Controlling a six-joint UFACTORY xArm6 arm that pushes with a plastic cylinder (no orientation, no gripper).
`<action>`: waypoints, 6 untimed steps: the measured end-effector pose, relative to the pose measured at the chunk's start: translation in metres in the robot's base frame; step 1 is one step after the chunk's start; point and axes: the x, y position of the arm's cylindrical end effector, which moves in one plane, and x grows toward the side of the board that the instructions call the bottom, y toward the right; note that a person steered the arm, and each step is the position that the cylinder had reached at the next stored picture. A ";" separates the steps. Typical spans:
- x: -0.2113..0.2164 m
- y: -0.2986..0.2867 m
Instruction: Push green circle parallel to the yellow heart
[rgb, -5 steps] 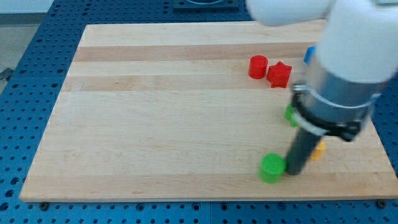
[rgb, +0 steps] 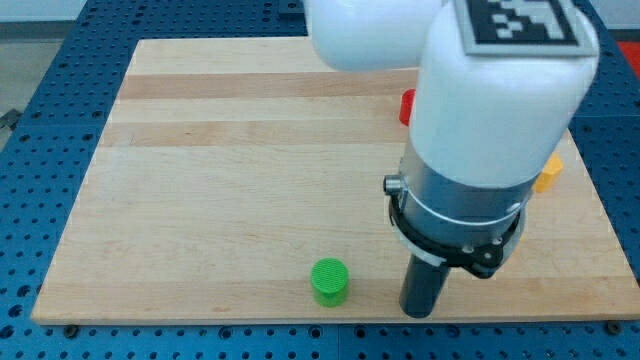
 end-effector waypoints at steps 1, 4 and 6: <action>-0.003 -0.034; -0.069 -0.169; -0.155 -0.097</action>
